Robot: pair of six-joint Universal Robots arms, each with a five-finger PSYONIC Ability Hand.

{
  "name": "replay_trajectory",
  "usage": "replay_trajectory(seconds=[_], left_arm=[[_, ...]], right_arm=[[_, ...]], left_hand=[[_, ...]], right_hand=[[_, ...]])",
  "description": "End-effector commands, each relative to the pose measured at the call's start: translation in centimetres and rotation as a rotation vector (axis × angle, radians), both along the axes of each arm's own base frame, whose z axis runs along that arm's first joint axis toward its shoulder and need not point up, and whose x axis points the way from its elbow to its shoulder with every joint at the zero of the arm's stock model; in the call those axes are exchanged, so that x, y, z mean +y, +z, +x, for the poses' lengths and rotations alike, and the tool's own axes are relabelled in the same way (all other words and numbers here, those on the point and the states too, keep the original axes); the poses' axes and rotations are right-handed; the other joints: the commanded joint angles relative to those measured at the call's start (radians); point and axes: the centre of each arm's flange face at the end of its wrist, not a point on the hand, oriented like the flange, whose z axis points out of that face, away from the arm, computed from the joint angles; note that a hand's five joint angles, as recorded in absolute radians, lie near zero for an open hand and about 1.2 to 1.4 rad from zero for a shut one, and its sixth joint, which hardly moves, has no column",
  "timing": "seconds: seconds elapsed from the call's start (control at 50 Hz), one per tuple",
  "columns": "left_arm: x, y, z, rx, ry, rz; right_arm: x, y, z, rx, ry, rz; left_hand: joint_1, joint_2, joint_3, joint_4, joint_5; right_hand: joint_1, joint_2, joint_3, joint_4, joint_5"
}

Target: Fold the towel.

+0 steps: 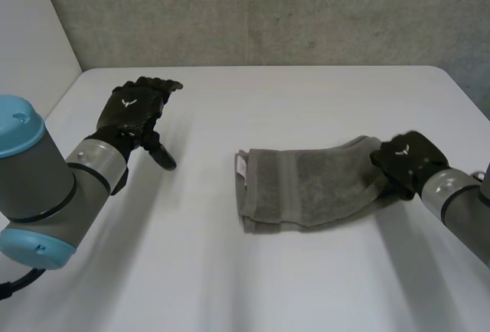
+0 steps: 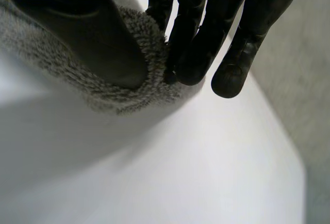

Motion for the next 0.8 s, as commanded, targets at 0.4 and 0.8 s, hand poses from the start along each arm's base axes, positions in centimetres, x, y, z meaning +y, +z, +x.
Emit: replay_trajectory(seconds=[0.4, 0.8], left_arm=[[-0.3, 4.0, -2.0, 0.068, 0.031, -0.095], [1.6, 2.2, -7.2, 0.055, -0.1, -0.058]], right_arm=[[10.5, 0.1, 16.9, -0.107, 0.602, -0.09], [2.6, 6.0, 6.7, -0.489, 0.14, -0.025]], left_hand=[[-0.09, -0.083, -0.061, -0.089, -0.215], [-0.09, -0.083, -0.061, -0.089, -0.215]], right_hand=[[-0.178, -0.165, -0.226, -0.231, -0.203], [-1.111, -1.098, -1.159, -1.163, -1.135]])
